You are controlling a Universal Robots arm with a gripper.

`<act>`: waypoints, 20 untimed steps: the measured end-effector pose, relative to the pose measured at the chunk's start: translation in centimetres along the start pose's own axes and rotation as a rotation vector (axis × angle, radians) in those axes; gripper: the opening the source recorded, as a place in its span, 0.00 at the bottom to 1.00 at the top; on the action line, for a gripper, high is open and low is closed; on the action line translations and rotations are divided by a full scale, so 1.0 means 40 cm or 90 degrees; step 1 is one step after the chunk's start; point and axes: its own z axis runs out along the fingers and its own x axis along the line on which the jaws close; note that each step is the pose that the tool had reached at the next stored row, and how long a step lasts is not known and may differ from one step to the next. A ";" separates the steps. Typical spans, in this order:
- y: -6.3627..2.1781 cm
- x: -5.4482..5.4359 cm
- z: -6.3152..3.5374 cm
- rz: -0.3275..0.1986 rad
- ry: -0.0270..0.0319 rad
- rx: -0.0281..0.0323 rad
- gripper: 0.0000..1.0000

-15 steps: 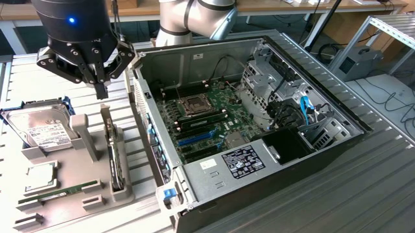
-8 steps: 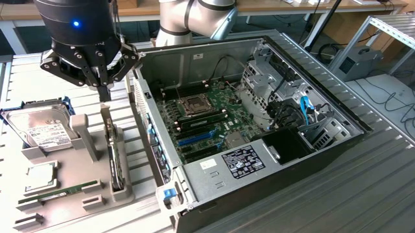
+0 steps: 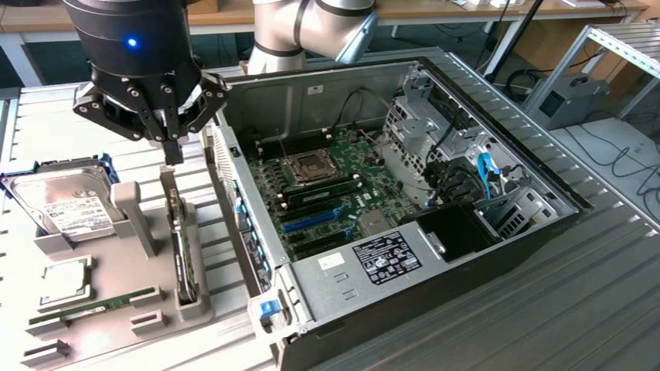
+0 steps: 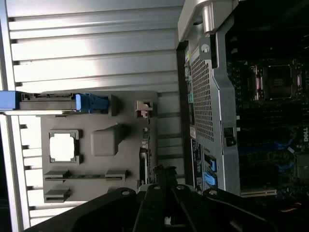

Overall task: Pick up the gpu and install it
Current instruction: 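Reach for the gpu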

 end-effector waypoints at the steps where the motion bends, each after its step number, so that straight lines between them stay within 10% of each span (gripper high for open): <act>1: -0.002 -0.001 0.000 0.000 0.0000 0.0001 0.11; 20: -0.036 -0.008 0.002 0.000 -0.0001 0.0004 0.11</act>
